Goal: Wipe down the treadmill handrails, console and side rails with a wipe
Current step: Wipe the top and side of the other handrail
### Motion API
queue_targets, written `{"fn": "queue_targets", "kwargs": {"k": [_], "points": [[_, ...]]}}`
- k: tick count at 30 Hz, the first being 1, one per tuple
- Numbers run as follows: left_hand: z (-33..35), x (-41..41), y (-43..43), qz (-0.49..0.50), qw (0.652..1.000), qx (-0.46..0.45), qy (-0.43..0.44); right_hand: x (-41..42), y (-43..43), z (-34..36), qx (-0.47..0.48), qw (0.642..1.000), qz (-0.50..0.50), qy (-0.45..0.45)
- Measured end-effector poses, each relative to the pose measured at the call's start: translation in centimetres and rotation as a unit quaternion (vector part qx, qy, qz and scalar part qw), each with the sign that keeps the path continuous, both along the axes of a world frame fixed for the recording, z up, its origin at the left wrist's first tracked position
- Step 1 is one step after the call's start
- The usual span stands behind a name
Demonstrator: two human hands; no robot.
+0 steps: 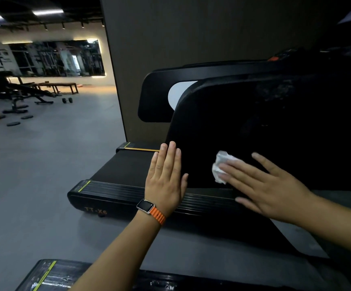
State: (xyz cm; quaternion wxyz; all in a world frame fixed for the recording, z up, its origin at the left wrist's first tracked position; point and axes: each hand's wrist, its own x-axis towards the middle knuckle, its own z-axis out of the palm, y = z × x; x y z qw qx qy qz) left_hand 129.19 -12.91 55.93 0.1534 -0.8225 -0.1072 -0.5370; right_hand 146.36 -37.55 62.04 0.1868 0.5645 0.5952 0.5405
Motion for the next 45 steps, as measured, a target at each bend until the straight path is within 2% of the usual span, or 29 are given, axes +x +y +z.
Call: {"fn": "queue_targets", "kwargs": {"k": [2, 5, 7, 11, 13, 17, 19, 24, 26, 29, 30, 33, 35, 37, 41, 43, 45], "points": [[-0.1, 0.0, 0.0, -0.001, 1.000, 0.001, -0.001, -1.4, 2.7, 3.6, 0.072, 0.997, 0.005, 0.015], [0.0, -0.2, 0.0, 0.000, 1.000, 0.003, 0.002, -3.3, 6.9, 9.0, 0.174, 0.981, -0.001, 0.086], [0.1, -0.2, 0.0, 0.000, 1.000, 0.005, 0.002, -3.9, 8.2, 9.2, 0.161, 0.983, 0.007, 0.086], [0.1, -0.4, -0.1, -0.001, 1.000, -0.001, 0.005, -3.1, 5.6, 2.3, -0.003, 1.000, 0.002, -0.011], [0.1, -0.5, -0.1, -0.003, 1.000, 0.000, 0.010, -2.5, 4.7, 1.7, -0.024, 0.999, -0.001, -0.036], [0.1, -0.3, -0.5, -0.001, 1.000, -0.013, 0.006, -2.6, 6.5, 7.8, 0.115, 0.993, -0.002, 0.028], [0.1, -0.4, -0.6, 0.001, 1.000, -0.017, 0.007, -2.7, 6.4, 8.6, 0.154, 0.987, -0.011, 0.054], [0.5, -0.9, -0.8, 0.020, 1.000, -0.008, 0.019, -1.3, 2.3, 3.1, 0.019, 1.000, -0.013, 0.007], [0.7, -0.9, -1.1, 0.031, 0.999, -0.007, 0.023, -0.7, 2.2, 5.7, 0.074, 0.997, -0.004, 0.024], [1.3, -0.6, -1.9, 0.039, 0.999, -0.016, 0.019, -0.8, 2.7, 8.7, 0.183, 0.978, -0.019, 0.101], [1.6, -0.5, -2.2, 0.040, 0.999, -0.016, 0.017, -1.0, 2.7, 8.2, 0.185, 0.977, -0.019, 0.107], [3.1, -0.1, -2.7, 0.033, 0.999, -0.003, 0.014, -0.8, 1.1, 4.3, 0.101, 0.992, -0.023, 0.066], [4.4, 0.6, -3.1, 0.031, 0.999, 0.007, 0.007, -0.1, 0.2, 4.1, 0.100, 0.993, -0.011, 0.062], [5.8, 1.3, -3.6, 0.027, 1.000, 0.011, 0.000, 0.3, -0.2, 5.9, 0.167, 0.980, -0.002, 0.112], [7.8, 2.5, -4.4, 0.022, 0.999, 0.022, -0.005, 1.2, -1.3, 8.5, 0.298, 0.929, -0.023, 0.216], [8.7, 3.1, -5.0, 0.018, 0.999, 0.030, -0.011, 0.1, -0.3, 8.2, 0.315, 0.916, -0.016, 0.249], [9.3, 3.8, -5.5, 0.012, 0.999, 0.033, -0.016, -1.4, 2.3, 7.4, 0.291, 0.924, 0.004, 0.249]]}}
